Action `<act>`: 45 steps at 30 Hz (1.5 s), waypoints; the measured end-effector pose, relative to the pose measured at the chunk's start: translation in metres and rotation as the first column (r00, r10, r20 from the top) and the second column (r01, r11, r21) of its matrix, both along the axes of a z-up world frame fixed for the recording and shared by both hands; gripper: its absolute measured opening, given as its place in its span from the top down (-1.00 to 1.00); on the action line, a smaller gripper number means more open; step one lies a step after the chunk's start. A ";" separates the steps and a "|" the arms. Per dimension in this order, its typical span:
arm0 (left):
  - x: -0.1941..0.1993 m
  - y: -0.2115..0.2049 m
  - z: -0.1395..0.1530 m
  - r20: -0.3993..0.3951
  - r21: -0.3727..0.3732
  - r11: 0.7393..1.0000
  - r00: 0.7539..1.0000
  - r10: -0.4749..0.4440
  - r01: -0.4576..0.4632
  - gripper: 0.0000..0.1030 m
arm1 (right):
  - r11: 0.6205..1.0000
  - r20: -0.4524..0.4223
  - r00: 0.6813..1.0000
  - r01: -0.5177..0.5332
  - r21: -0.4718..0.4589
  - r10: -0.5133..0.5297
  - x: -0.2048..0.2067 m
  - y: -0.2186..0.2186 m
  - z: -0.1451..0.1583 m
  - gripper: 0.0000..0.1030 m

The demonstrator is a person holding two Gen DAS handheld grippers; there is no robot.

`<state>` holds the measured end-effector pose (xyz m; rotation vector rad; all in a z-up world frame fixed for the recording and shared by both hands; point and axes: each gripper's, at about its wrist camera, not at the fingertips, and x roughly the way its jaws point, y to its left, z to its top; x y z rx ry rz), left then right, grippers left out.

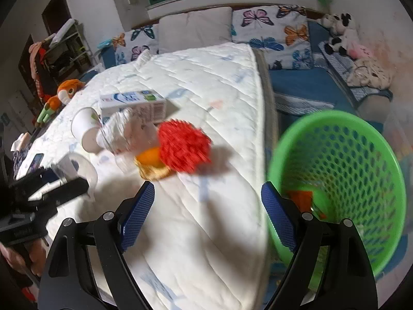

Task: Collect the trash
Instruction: 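Grasp the red mesh netting with the right gripper while the left gripper holds the cup, then carry the red netting over the green basket and open the right gripper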

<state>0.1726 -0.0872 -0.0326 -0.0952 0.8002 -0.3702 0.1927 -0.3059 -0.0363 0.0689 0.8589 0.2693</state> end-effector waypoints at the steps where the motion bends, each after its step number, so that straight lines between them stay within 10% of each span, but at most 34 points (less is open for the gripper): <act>1: 0.000 0.001 0.000 0.001 0.001 1.000 1.000 0.003 -0.003 -0.23 | 1.000 0.001 1.000 -0.003 0.001 0.003 0.003 0.002 0.000 -0.61; 11: -0.001 0.015 0.000 -0.004 -0.006 1.000 1.000 0.017 -0.017 -0.23 | 1.000 -0.005 1.000 0.000 0.005 0.000 0.041 0.028 -0.007 -0.55; 21: -0.001 0.022 -0.003 -0.015 -0.011 0.999 0.999 0.033 -0.033 -0.23 | 1.000 -0.044 0.999 0.008 0.019 -0.007 0.050 0.030 -0.017 -0.01; 45: -0.005 -0.018 0.003 -0.022 -0.028 0.999 0.999 -0.035 0.034 -0.23 | 0.992 0.011 0.992 0.124 -0.001 -0.124 -0.008 -0.035 0.003 0.03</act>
